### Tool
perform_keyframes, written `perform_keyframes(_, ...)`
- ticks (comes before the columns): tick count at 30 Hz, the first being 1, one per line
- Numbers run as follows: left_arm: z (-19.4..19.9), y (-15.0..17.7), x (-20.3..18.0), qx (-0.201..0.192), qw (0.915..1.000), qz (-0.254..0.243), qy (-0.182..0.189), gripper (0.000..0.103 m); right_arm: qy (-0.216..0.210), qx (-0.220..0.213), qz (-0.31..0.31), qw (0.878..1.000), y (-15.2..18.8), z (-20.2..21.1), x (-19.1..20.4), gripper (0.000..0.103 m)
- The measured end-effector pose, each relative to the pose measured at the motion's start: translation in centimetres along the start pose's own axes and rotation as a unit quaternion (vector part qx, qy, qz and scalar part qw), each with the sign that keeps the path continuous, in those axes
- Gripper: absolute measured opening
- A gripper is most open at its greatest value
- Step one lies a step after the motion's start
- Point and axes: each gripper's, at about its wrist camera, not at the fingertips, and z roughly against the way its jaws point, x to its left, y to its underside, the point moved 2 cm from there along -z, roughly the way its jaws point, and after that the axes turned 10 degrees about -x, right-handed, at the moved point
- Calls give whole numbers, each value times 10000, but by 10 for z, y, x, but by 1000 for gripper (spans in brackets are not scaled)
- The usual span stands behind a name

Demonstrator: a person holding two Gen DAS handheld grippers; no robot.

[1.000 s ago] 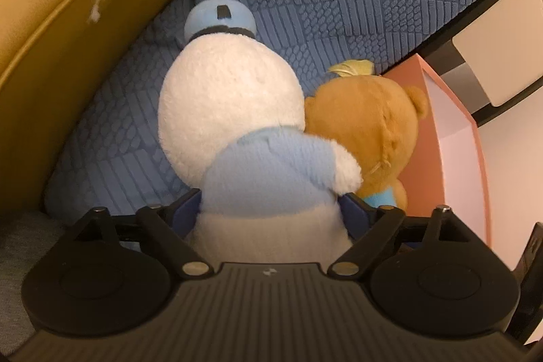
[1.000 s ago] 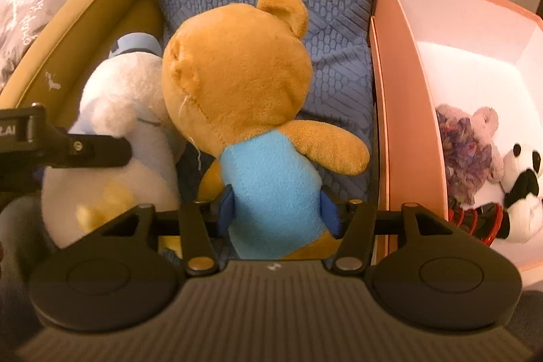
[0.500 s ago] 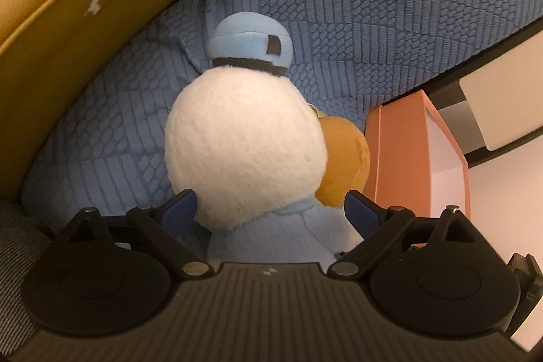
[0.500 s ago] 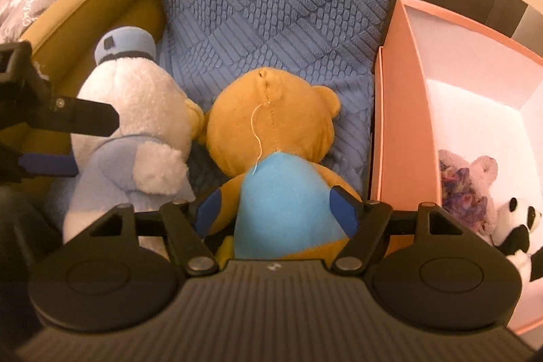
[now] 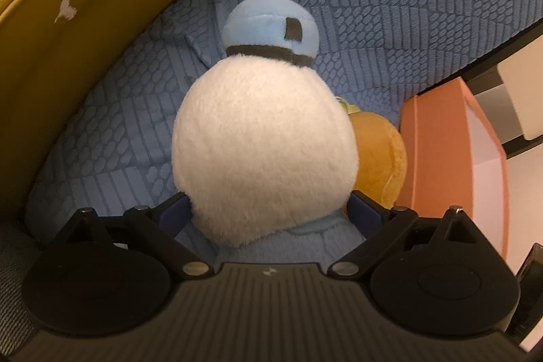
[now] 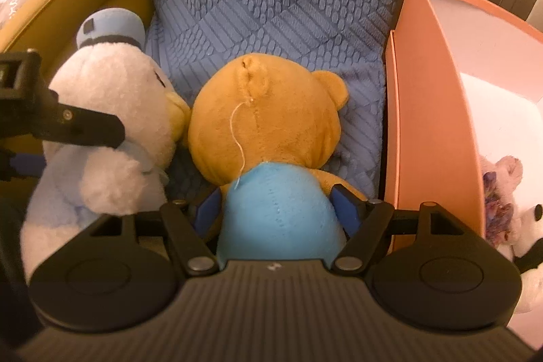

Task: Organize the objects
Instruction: 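Lift the duck with the left tool while the right tool lifts the bear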

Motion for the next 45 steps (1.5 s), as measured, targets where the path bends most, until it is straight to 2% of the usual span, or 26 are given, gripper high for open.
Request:
perform_keyframes(8, -10, -1, 2, 30, 10000, 29, -33, 101, 61, -55, -29, 10000, 0, -6, 1, 70)
perform_keyframes(13, -12, 1, 1, -31, 10000, 25, 9, 100, 158, -76, -23, 9998, -3, -3, 3, 56)
perform_keyframes(17, -5, 3, -2, -164, 9999, -35, 29, 92, 234, -13, 46, 9997, -4, 3, 5, 50)
perform_keyframes(22, 9, 6, -4, -257, 9996, -72, 60, 89, 290, -6, -38, 9996, -6, 16, 4, 48)
perform_keyframes(30, 42, 10, -10, -403, 9989, -170, 192, 89, 205, -158, -205, 9995, -7, 54, 4, 48)
perform_keyframes(38, 85, 19, -21, -464, 9976, -363, 356, 89, 137, -433, -423, 9981, -12, 110, 7, 48)
perform_keyframes(45, 126, 33, -29, -554, 9955, -541, 541, 89, 224, -886, -600, 9940, -15, 164, 8, 48)
